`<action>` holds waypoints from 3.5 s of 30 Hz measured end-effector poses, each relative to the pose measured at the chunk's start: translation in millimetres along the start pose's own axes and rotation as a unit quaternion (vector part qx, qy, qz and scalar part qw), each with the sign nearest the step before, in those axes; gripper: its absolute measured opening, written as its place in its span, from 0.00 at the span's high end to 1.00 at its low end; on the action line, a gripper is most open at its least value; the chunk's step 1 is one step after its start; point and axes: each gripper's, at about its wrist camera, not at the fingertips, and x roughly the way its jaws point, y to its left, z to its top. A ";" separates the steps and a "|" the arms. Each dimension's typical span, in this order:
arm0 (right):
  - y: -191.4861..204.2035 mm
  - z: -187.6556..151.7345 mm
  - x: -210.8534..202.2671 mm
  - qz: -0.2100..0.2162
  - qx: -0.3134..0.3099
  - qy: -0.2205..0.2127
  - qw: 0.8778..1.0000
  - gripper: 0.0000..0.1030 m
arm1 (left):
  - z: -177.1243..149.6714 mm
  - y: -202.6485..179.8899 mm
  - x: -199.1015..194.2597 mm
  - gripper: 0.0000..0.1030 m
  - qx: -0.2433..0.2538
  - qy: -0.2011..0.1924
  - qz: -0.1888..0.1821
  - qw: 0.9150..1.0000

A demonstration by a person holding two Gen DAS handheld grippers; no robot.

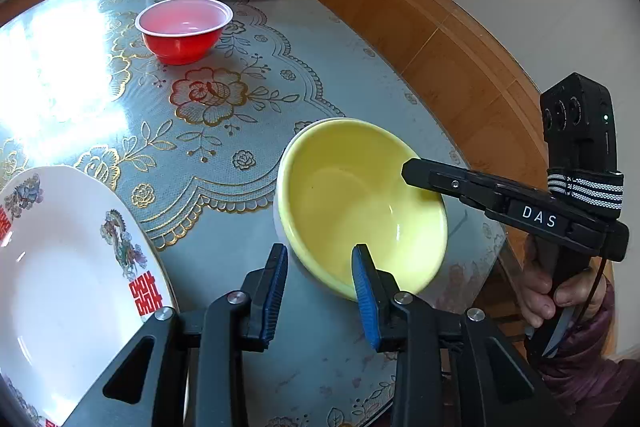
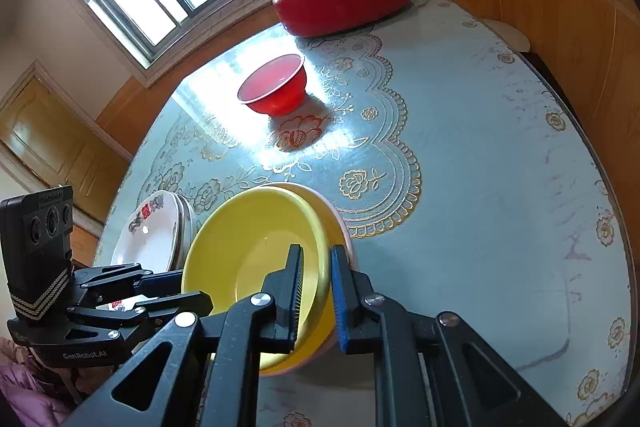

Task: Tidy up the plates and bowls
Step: 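Lower the yellow bowl into the white bowl and open the left tool, then move the left tool to the rim of the red plastic bowl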

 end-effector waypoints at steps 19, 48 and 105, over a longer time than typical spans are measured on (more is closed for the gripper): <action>-8.2 5.9 -11.6 0.013 0.023 -0.035 0.999 0.83 | -1.5 0.1 -7.3 0.66 -0.003 -0.012 0.004 1.000; -0.7 20.6 -4.6 0.025 0.010 -0.038 0.999 0.83 | 4.6 14.4 -31.6 0.67 -0.029 -0.051 0.026 0.998; 17.6 193.5 166.3 0.112 -0.050 0.060 0.991 0.71 | 172.5 155.1 38.1 0.67 -0.209 -0.097 0.121 0.966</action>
